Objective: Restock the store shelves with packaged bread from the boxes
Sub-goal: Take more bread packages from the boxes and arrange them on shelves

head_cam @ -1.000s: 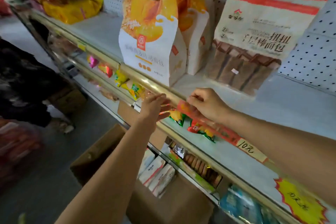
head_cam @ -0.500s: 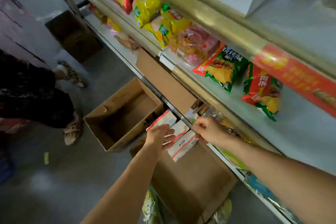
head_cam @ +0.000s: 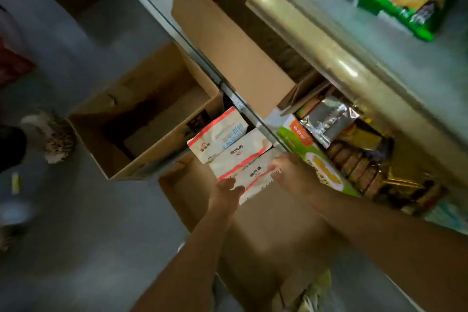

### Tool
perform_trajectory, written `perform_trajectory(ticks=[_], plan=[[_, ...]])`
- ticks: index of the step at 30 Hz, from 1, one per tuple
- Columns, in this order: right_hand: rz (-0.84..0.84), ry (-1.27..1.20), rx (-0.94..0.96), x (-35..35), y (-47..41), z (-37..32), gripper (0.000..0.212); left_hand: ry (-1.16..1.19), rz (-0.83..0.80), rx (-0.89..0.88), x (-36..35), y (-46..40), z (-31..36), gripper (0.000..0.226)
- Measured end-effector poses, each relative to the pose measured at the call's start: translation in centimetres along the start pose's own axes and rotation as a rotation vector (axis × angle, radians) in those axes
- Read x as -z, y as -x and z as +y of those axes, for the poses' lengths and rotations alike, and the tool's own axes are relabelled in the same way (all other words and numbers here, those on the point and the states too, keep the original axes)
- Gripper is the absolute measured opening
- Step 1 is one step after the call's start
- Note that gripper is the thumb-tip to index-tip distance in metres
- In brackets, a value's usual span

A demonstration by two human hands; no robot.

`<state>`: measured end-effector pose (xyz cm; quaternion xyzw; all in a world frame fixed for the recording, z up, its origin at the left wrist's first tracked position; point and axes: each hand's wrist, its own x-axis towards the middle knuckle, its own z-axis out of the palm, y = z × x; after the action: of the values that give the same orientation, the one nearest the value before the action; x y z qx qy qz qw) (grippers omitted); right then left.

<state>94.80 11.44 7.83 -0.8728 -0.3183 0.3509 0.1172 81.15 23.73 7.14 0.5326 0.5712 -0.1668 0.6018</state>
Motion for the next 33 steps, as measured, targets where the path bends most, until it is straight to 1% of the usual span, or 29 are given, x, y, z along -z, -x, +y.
perform_trajectory(ticks=[3,5,7,9,13,15,16,18,20,23,26,29,33], plan=[[-0.061,0.246,0.057,-2.3,-2.4,0.9,0.040,-0.396,0.054,-0.160,-0.9,-3.1,-2.9,0.060],[-0.105,0.451,0.094,-3.6,-4.0,1.7,0.048,-0.648,0.093,-0.281,-1.3,-4.8,-4.6,0.065],[-0.165,0.579,0.094,-4.8,-5.5,2.6,0.049,-0.720,0.119,-0.325,-1.4,-6.3,-5.6,0.062],[-0.202,0.658,0.070,-5.8,-6.8,3.5,0.046,-0.749,0.148,-0.346,-1.6,-7.4,-6.5,0.052],[-0.153,0.768,0.048,-7.1,-8.3,4.4,0.032,-0.845,0.189,-0.406,-2.1,-8.2,-7.5,0.032],[-0.140,0.805,0.067,-7.0,-8.2,4.2,0.032,-0.849,0.254,-0.398,-2.2,-8.4,-7.6,0.020],[-0.140,0.812,0.081,-6.8,-8.0,4.0,0.031,-0.839,0.287,-0.385,-2.1,-8.5,-7.8,0.019],[-0.141,0.797,0.109,-6.1,-7.4,3.5,0.029,-0.802,0.296,-0.366,-1.7,-8.4,-7.8,0.024],[-0.158,0.730,0.122,-5.3,-6.6,3.1,0.027,-0.760,0.273,-0.371,-1.0,-7.6,-7.4,0.025],[-0.181,0.551,0.090,-3.4,-4.9,2.2,0.024,-0.723,0.227,-0.400,0.2,-5.7,-6.3,0.024],[-0.189,0.454,0.082,-0.8,-2.5,0.5,0.021,-0.587,0.167,-0.433,1.6,-3.2,-4.8,0.023],[-0.170,0.366,0.056,2.3,0.3,-1.2,0.031,-0.417,0.088,-0.430,2.9,0.6,-2.8,0.021],[-0.183,0.286,0.033,7.0,4.1,-3.7,0.038,-0.201,0.014,-0.400,4.9,6.1,0.1,0.016]])
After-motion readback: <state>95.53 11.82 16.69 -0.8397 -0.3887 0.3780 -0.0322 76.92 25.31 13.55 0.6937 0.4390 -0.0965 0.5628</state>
